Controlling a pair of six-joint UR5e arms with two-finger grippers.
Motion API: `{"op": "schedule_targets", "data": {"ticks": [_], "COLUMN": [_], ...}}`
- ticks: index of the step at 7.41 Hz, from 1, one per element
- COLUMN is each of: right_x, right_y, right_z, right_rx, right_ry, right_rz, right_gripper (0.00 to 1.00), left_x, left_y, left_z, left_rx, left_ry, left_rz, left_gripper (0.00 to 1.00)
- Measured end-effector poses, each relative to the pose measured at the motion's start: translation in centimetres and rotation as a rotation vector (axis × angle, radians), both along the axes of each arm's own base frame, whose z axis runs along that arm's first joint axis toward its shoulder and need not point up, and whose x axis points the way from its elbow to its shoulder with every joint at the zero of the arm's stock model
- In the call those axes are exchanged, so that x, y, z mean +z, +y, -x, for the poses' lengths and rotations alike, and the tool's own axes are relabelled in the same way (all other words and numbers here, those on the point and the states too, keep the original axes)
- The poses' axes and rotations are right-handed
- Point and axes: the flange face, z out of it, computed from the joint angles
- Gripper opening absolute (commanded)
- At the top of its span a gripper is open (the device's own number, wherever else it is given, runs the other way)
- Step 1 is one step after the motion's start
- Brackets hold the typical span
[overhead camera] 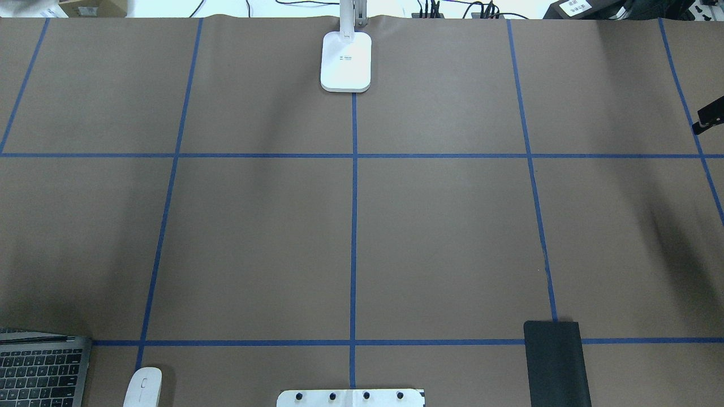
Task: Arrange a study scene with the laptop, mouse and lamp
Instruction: 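Lower the left gripper toward the silver laptop near the robot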
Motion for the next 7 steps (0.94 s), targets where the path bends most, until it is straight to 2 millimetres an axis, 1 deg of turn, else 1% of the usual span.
{"op": "schedule_targets", "data": {"ticks": [3, 5, 7], "right_x": [-0.3, 0.7, 1.8], "right_y": [0.8, 2.2, 3.2], "right_z": [-0.1, -0.4, -0.6], "right_rx": [-0.001, 0.020, 0.024], "right_ry": [0.001, -0.002, 0.007], "right_rz": [-0.019, 0.022, 0.046], "right_gripper": [1.00, 1.00, 1.00], "left_x": [-0.1, 0.1, -0.2], "left_y": [-0.1, 0.0, 0.3], "left_z": [0.0, 0.0, 0.1], "left_rx": [-0.002, -0.015, -0.096], "left_ry": [0.000, 0.002, 0.016], "left_rz": [0.000, 0.017, 0.089], "left_gripper": [1.00, 1.00, 1.00]}}
